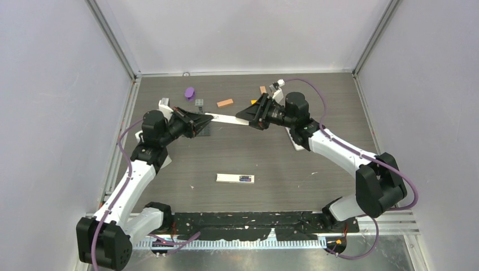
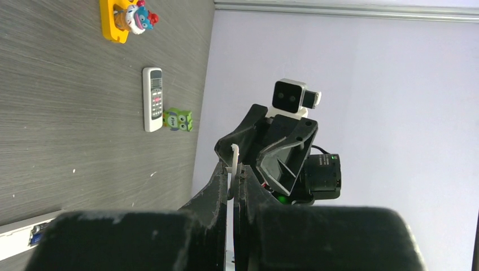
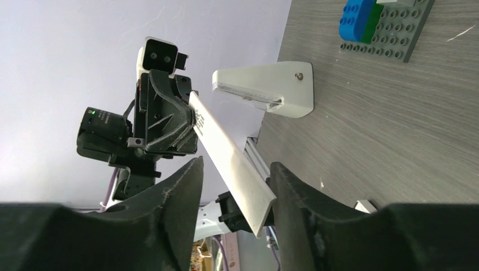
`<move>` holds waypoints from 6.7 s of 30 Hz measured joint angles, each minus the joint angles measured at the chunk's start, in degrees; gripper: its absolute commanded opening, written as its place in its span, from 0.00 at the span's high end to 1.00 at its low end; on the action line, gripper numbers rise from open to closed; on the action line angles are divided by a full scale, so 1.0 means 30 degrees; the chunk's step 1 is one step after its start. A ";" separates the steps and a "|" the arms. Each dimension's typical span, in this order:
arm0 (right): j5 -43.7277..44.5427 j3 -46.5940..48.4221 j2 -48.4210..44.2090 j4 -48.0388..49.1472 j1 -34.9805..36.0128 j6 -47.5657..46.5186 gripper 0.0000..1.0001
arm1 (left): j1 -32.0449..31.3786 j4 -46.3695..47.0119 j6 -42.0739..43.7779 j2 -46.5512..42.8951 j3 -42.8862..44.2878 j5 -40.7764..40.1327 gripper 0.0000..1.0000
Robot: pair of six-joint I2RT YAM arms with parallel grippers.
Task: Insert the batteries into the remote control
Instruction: Pick up the battery cover at the center of the board, then load the battery cover into the remote control.
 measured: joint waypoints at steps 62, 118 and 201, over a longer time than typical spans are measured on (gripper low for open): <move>0.4692 -0.9646 -0.0525 0.2550 0.5064 0.0299 0.95 | 0.0423 -0.6142 1.2014 -0.0823 -0.6929 0.0758 0.32; 0.5384 -1.0877 -0.0262 0.2958 0.5442 0.0466 0.95 | -0.3293 -0.3249 1.1533 0.2280 -0.7643 0.0015 0.48; 0.5617 -0.9136 -0.2135 -0.7373 0.4175 -0.3453 0.57 | -0.6630 -0.4743 1.1519 0.5501 -0.4816 -0.3395 0.68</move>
